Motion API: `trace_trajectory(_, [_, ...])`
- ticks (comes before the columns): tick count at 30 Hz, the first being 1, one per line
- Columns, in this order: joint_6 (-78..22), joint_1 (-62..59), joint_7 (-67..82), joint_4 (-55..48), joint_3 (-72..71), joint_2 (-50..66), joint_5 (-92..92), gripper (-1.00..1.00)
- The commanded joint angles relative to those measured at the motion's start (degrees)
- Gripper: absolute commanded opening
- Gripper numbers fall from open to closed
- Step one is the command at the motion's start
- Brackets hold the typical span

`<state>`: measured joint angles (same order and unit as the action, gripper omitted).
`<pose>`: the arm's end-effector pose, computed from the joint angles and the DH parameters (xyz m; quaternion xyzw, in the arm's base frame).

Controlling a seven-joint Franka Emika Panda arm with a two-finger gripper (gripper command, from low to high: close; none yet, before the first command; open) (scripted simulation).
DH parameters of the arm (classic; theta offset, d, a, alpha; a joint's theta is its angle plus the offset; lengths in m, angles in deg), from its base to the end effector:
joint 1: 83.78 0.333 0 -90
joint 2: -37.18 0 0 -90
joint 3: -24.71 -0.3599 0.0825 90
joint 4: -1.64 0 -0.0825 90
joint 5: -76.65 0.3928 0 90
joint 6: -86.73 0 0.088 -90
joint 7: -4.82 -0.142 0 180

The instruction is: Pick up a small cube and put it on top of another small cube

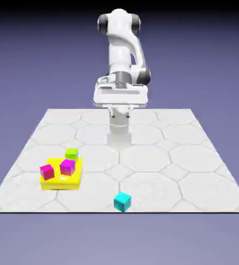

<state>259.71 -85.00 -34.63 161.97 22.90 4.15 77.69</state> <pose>0.3985 0.0032 0.4709 -0.8668 0.3131 -0.3661 0.1287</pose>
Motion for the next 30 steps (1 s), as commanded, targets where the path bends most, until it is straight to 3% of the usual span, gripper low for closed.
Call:
trace_trajectory(1, [-0.9, -1.6, 2.5, -0.6, -1.5, -0.3, 0.9, 0.0])
trace_trajectory(30, [-25.6, -47.5, 74.8, -16.8, -45.0, -9.1, 26.1, 0.0])
